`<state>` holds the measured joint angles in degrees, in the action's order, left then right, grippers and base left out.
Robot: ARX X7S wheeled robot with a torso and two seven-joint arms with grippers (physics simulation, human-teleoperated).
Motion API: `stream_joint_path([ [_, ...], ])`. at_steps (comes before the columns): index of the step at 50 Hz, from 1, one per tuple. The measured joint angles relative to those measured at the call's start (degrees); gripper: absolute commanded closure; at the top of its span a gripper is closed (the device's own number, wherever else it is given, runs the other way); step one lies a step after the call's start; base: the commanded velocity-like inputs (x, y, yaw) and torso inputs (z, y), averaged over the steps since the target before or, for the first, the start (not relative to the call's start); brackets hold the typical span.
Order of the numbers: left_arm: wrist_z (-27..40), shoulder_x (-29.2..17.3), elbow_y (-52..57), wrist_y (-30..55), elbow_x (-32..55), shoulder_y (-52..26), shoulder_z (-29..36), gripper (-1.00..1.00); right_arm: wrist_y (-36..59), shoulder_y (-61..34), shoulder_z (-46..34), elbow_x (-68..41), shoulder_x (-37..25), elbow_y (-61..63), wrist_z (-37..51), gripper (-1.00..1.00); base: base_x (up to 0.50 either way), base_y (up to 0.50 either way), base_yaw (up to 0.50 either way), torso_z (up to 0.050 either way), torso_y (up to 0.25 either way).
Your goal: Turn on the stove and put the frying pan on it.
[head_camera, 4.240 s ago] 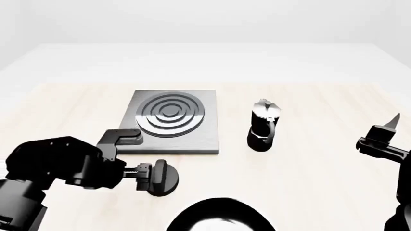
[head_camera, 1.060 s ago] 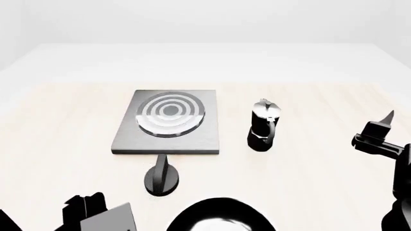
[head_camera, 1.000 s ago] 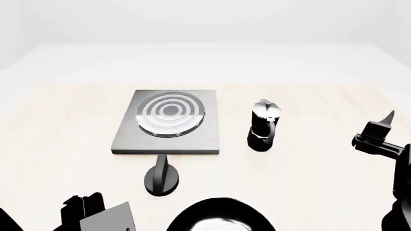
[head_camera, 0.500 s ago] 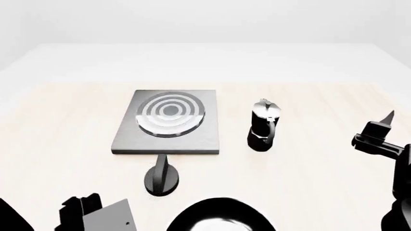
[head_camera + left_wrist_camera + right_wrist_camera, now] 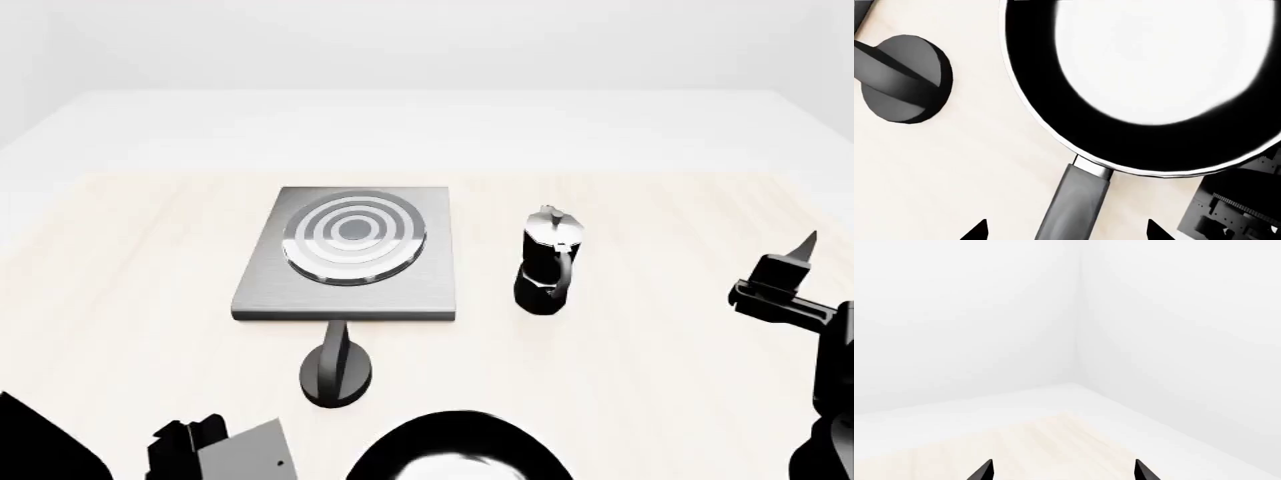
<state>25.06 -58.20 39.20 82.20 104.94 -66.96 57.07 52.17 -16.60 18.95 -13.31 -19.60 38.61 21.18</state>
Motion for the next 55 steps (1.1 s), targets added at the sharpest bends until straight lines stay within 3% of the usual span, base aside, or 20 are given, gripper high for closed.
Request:
stream_joint_path([
  [21, -8.78, -0.45, -1.54, -2.25, -11.13, 6.79, 1.2, -1.0, 0.56, -0.45, -0.11, -0.45, -0.41, 0.7, 0.34, -1.0, 0.0, 0.0, 0.0, 0.0, 0.0],
  [55, -14.24, -1.44, -7.85, -5.13, -20.63, 12.26, 4.8, -1.0, -0.61, 0.21, -0.73, -0.51, -0.51, 0.2, 0.87, -1.0, 0.0, 0.0, 0.0, 0.0, 0.0],
])
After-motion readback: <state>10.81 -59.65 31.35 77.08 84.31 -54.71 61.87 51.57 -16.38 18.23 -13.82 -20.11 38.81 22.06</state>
